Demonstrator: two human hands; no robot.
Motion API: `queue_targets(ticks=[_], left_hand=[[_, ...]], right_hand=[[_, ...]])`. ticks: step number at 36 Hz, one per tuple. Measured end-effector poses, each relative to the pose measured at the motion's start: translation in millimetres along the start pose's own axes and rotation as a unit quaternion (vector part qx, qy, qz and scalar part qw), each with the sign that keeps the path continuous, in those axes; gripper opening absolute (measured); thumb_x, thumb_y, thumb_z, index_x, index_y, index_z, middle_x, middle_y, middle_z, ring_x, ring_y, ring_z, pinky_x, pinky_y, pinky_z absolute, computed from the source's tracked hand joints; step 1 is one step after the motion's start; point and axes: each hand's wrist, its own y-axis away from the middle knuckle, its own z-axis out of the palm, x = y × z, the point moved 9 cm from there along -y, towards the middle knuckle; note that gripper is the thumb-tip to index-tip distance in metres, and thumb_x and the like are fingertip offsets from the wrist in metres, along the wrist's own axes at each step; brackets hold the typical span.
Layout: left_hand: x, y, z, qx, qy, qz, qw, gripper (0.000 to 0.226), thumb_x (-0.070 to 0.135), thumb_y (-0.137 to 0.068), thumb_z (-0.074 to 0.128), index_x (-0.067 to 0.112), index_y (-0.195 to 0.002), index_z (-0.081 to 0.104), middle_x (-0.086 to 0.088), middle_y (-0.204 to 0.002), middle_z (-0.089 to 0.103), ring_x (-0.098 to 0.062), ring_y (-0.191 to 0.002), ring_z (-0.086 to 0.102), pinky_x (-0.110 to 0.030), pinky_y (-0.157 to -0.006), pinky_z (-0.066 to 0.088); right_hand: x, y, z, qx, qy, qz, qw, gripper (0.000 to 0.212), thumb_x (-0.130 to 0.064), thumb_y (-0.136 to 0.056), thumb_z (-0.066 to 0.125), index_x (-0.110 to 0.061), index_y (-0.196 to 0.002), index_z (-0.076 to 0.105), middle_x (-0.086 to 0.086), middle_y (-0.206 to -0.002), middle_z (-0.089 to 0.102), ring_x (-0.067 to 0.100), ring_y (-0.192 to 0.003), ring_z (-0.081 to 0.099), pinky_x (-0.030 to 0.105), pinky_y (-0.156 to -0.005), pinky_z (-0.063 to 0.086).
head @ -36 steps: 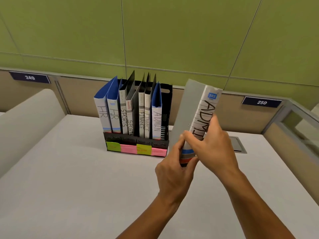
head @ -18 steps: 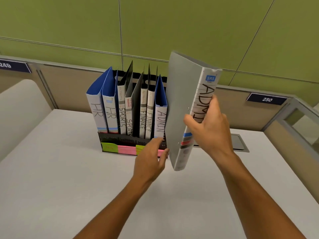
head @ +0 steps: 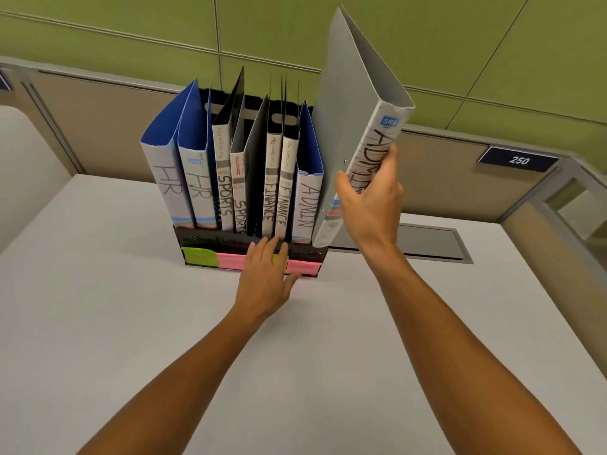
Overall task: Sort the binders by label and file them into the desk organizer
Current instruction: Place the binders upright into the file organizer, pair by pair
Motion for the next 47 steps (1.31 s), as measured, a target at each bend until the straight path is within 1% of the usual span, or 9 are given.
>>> queue_targets(ticks=[3, 8, 14, 21, 27, 33, 39, 43, 47], left_hand=[[-1, -1, 1, 0.011, 0.011, -0.007, 1.0, 0.063, 0.048, -0.096, 0.056, 0.007, -0.144, 0.05, -0.018, -0.149, 0.048, -0.038, -0.141, 0.039, -0.055, -0.12, 0.026], [-4, -4, 2, 0.022, 0.019, -0.016, 0.999, 0.06, 0.045, -0.095, 0.059, 0.009, -0.142, 0.052, -0.015, -0.147, 0.051, -0.036, -0.14, 0.042, -0.053, -0.119, 0.029], [-4, -3, 4, 0.033, 0.02, -0.022, 0.999, 0.057, 0.038, -0.094, 0.061, 0.01, -0.143, 0.051, -0.014, -0.148, 0.051, -0.034, -0.14, 0.042, -0.052, -0.118, 0.032], [-4, -4, 8, 0.027, 0.018, -0.032, 0.999, 0.061, 0.022, -0.084, 0.067, 0.009, -0.141, 0.052, -0.015, -0.146, 0.052, -0.035, -0.139, 0.042, -0.052, -0.115, 0.036], [-5, -3, 8, 0.018, 0.018, -0.035, 0.999, 0.066, 0.015, -0.078, 0.069, 0.009, -0.142, 0.051, -0.016, -0.146, 0.051, -0.036, -0.139, 0.042, -0.053, -0.114, 0.037], [-5, -3, 8, 0.018, 0.016, -0.035, 0.999, 0.068, 0.015, -0.077, 0.07, 0.009, -0.142, 0.052, -0.016, -0.146, 0.052, -0.036, -0.139, 0.042, -0.053, -0.113, 0.038], [-4, -2, 12, -0.002, 0.014, -0.045, 0.999, 0.072, 0.018, -0.079, 0.068, 0.012, -0.147, 0.044, -0.014, -0.153, 0.044, -0.033, -0.145, 0.033, -0.052, -0.119, 0.03], [0, 0, 18, -0.028, -0.006, -0.059, 0.998, 0.079, 0.027, -0.083, 0.065, 0.014, -0.154, 0.032, -0.011, -0.162, 0.03, -0.031, -0.152, 0.021, -0.053, -0.122, 0.022], [2, 1, 20, -0.055, -0.02, -0.072, 0.996, 0.081, 0.032, -0.088, 0.062, 0.016, -0.157, 0.023, -0.01, -0.166, 0.019, -0.031, -0.154, 0.011, -0.055, -0.123, 0.017]], right_hand=[[9, 1, 11, 0.007, 0.002, 0.004, 1.0, 0.072, -0.023, -0.09, 0.072, -0.019, -0.15, 0.033, -0.018, -0.12, 0.055, -0.003, -0.102, 0.057, 0.028, -0.088, 0.058], [24, 1, 26, 0.01, 0.014, 0.012, 1.0, 0.071, -0.024, -0.092, 0.071, -0.016, -0.151, 0.032, 0.001, -0.133, 0.061, 0.016, -0.114, 0.064, 0.043, -0.088, 0.06], [44, 5, 45, -0.023, 0.043, 0.032, 0.998, 0.073, -0.023, -0.095, 0.067, -0.017, -0.154, 0.025, 0.005, -0.138, 0.06, 0.02, -0.119, 0.063, 0.046, -0.089, 0.06], [64, 11, 66, -0.059, 0.094, 0.032, 0.993, 0.076, -0.027, -0.097, 0.064, -0.018, -0.155, 0.017, 0.007, -0.14, 0.058, 0.023, -0.121, 0.062, 0.04, -0.089, 0.058], [104, 30, 85, -0.112, 0.169, 0.094, 0.975, 0.064, -0.029, -0.097, 0.064, -0.013, -0.146, 0.026, 0.011, -0.137, 0.059, 0.028, -0.118, 0.063, 0.041, -0.088, 0.058], [114, 35, 88, -0.101, 0.214, 0.121, 0.964, 0.058, -0.035, -0.096, 0.065, -0.016, -0.139, 0.031, 0.009, -0.134, 0.061, 0.029, -0.11, 0.066, 0.04, -0.079, 0.06], [119, 39, 90, -0.132, 0.185, 0.148, 0.963, 0.058, -0.03, -0.097, 0.064, -0.018, -0.143, 0.03, 0.007, -0.14, 0.056, 0.03, -0.12, 0.06, 0.045, -0.087, 0.058], [133, 53, 95, -0.195, 0.157, 0.175, 0.952, 0.072, -0.014, -0.093, 0.068, -0.022, -0.151, 0.026, 0.003, -0.145, 0.051, 0.026, -0.13, 0.053, 0.047, -0.1, 0.052], [144, 75, 94, -0.235, 0.132, 0.179, 0.946, 0.08, -0.009, -0.092, 0.068, -0.024, -0.155, 0.022, 0.003, -0.15, 0.046, 0.025, -0.137, 0.046, 0.049, -0.107, 0.048]])
